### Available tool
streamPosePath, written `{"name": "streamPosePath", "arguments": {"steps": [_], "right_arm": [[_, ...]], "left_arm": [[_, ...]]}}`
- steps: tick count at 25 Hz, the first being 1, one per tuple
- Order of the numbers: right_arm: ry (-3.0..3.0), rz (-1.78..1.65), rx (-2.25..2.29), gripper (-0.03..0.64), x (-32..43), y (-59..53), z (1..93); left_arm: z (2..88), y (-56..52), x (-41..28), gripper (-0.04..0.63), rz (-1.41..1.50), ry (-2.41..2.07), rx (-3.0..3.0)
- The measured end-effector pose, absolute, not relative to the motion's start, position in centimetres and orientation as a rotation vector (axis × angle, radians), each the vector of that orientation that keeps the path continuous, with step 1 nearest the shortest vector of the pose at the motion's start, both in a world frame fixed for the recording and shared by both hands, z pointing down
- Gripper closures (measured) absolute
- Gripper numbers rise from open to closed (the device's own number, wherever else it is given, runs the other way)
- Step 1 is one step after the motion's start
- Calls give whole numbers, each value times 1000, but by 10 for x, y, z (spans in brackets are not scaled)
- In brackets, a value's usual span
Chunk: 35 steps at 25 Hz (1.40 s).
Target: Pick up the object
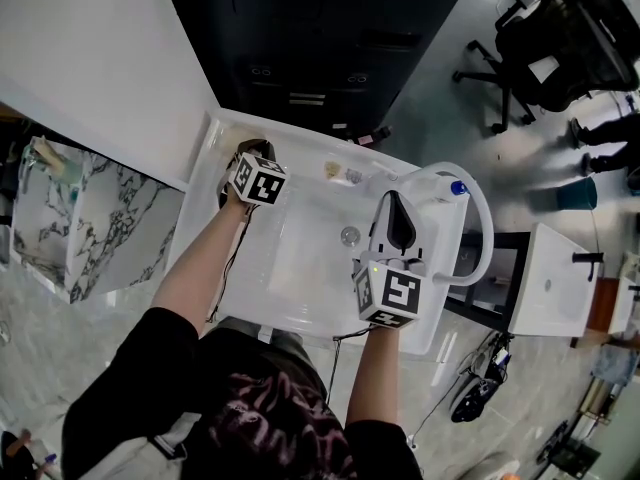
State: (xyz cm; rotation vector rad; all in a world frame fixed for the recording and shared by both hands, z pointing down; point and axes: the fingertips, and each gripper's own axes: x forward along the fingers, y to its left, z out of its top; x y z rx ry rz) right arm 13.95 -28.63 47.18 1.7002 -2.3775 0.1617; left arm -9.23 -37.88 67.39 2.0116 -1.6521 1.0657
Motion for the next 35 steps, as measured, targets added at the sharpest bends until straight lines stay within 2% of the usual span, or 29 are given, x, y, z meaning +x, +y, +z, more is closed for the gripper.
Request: {"name": "streamPosePath", "arguments": {"steps": [15,35], "right_arm": [[-2377,181,1729,601,137,-277,461],[-2410,156,1739,601,131,-264,438]], "left_arm": [[615,-359,-70,575,913,-1672,2205],[467,-300,-60,575,518,-1757,2377]]}}
